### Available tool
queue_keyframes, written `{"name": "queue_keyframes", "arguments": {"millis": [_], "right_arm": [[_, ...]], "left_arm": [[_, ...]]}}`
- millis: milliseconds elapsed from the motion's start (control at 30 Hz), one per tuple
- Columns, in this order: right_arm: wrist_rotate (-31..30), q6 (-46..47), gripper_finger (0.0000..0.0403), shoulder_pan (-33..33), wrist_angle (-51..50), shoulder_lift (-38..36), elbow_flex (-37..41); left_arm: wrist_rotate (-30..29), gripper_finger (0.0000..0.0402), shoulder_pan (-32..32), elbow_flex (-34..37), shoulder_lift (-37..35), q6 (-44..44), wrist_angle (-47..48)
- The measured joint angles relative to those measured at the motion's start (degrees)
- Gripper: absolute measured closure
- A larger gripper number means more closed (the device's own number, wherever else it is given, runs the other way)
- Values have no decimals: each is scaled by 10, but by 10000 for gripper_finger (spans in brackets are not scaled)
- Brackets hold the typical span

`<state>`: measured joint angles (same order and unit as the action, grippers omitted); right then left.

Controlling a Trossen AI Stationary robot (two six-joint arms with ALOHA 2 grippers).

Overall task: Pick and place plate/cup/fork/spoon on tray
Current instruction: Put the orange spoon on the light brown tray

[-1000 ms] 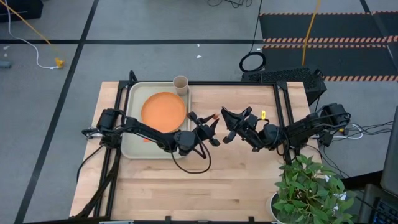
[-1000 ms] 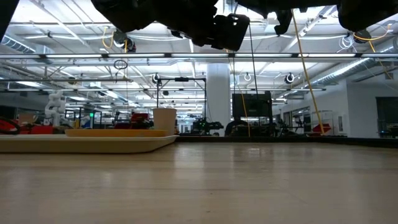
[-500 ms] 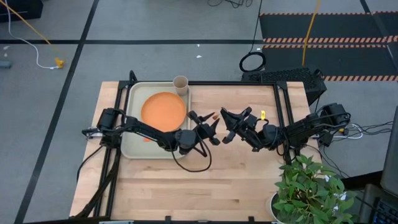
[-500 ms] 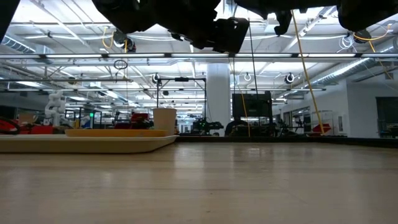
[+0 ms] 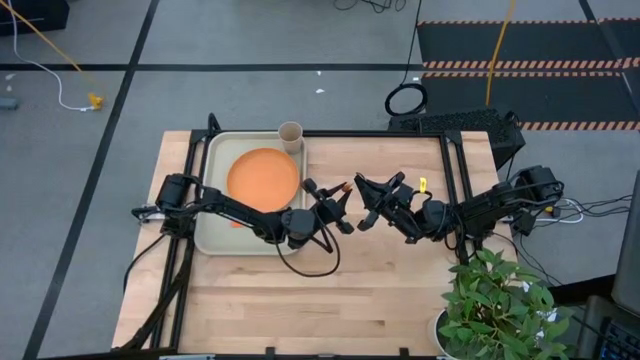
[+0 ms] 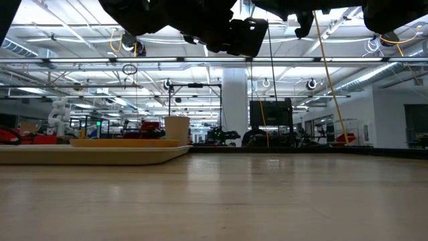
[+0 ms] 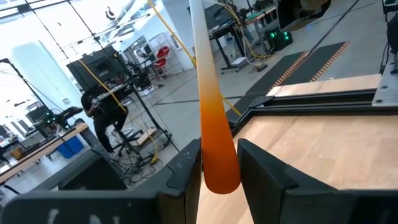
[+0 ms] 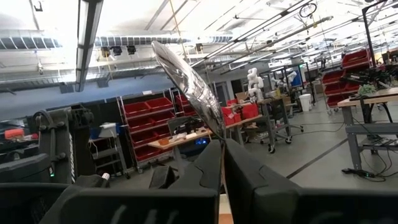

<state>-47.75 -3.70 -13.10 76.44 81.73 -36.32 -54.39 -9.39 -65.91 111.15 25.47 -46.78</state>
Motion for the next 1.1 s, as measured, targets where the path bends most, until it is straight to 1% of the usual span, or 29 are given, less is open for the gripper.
{"name": "queue_keyframes", "arguments": {"millis": [100,300,500,633,800,933,1100], "right_arm": [[0,0,403,0,0,0,0],[-1,0,403,0,0,0,0],[-2,-1,399,0,-1,0,0],[-2,-21,376,-2,-15,-1,0],[-1,-30,328,-6,-50,-2,0],[-1,-30,284,-6,-72,-2,0],[-2,-29,233,-13,-112,-2,0]], "left_arm": [[-1,297,0,0,0,-1,0],[-7,330,-1,0,0,-4,-2],[-7,325,-2,0,0,-6,3],[2,328,-11,0,-9,-2,34],[3,330,-24,0,-49,-13,117],[3,330,-28,0,-94,-53,234],[8,328,-32,0,-171,-124,410]]}}
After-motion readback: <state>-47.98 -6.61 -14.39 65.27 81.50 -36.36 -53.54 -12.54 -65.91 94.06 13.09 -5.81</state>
